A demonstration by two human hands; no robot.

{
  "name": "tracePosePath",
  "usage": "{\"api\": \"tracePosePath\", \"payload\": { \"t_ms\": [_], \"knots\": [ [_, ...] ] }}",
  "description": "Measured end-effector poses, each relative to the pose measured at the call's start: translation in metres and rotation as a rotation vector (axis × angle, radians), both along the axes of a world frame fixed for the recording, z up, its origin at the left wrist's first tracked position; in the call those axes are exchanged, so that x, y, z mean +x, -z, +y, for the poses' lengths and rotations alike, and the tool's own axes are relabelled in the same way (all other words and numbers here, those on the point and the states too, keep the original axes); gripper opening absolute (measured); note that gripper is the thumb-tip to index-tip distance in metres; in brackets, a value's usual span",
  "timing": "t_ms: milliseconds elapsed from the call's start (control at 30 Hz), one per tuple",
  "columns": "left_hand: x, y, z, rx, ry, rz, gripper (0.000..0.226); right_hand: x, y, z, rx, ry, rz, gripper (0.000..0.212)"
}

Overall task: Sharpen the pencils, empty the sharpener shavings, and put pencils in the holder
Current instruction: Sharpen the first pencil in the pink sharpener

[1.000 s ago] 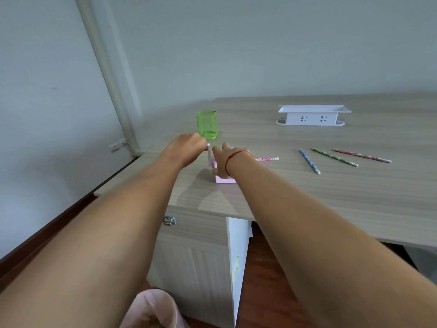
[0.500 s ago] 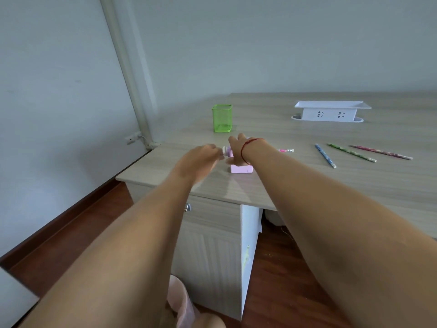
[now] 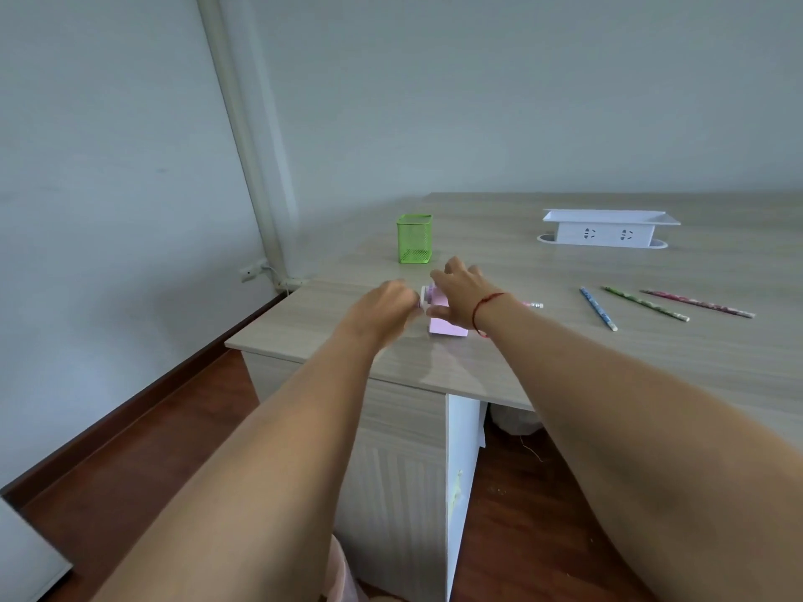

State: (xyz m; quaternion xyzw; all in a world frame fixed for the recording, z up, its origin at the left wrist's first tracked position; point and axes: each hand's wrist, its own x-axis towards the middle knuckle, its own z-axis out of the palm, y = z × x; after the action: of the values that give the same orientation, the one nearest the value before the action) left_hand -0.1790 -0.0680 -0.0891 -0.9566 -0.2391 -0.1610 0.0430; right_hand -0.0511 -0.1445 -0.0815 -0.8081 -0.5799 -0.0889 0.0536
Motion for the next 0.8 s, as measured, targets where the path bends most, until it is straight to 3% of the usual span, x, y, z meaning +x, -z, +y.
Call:
{"api": "tracePosePath", "payload": {
  "t_ms": [233, 500, 800],
  "knots": [
    [-0.003, 0.006, -0.012, -0.024, 0.052, -0.112, 0.025, 0.000, 0.007, -0.002, -0.008, 0.008, -0.005, 0.054],
    [-0.009, 0.020, -0.015, 0.063, -0.003, 0.009, 0.026, -0.009, 0.024, 0.003, 0.065, 0.071, -0.003, 0.054],
    [-0.006, 0.025, -0.004, -0.070, 0.032, 0.124, 0.027, -0.008, 0.022, 0.002, 0.097, 0.048, -0.008, 0.052]
  ]
}}
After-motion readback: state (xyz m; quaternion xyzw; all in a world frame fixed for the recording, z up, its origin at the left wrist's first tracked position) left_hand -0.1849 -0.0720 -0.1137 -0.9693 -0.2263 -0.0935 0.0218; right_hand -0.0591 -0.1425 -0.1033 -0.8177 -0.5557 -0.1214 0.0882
